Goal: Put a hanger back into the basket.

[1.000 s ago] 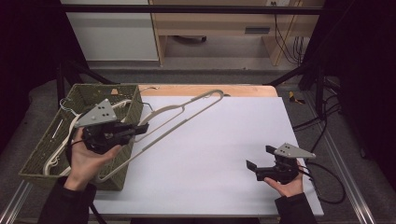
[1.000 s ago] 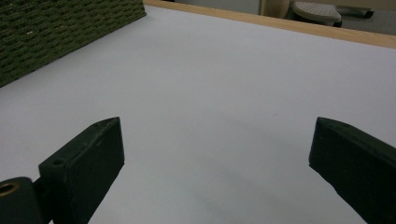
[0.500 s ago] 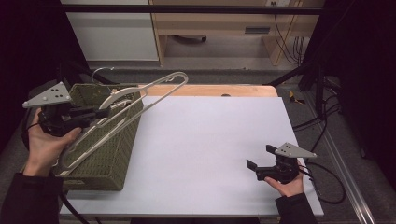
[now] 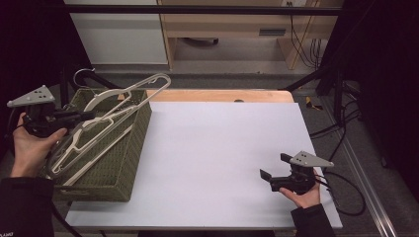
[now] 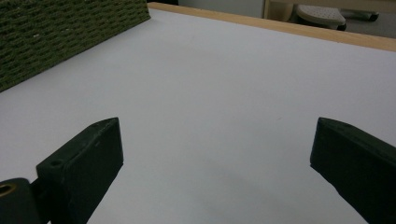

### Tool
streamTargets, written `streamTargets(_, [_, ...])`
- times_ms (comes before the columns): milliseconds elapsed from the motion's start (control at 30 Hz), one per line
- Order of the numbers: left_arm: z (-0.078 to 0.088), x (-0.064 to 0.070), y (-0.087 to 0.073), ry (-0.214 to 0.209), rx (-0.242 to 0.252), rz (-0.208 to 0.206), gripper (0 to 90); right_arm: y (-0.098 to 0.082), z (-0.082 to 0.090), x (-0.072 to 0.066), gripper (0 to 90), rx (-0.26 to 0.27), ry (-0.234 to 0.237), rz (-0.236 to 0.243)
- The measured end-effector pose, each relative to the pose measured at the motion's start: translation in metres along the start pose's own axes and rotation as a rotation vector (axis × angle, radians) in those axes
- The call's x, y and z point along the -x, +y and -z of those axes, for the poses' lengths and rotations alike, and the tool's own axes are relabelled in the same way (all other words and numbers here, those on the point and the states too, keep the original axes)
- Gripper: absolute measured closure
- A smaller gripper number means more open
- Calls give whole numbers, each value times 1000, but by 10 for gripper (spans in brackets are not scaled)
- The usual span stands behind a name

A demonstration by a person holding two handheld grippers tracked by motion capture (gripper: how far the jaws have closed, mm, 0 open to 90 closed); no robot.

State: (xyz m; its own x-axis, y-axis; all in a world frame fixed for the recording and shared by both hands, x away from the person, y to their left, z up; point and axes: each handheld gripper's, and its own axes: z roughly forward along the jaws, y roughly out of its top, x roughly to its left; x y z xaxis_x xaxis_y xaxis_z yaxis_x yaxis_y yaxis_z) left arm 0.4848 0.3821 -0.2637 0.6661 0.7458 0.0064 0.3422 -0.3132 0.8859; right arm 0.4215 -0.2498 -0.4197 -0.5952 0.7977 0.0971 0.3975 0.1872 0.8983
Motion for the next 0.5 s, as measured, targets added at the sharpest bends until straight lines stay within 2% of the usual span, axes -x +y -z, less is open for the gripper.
streamTargets(167, [0,-19,-12,32,-25,28,862,0,0,0,26,6,3,-2])
streamTargets(267, [-1,-28,-19,51,-23,56,861,0,-1,0,24,0,2,6])
streamTargets(500, [-3,-44,-35,88,-47,100,861,0,1,0,24,1,-1,4])
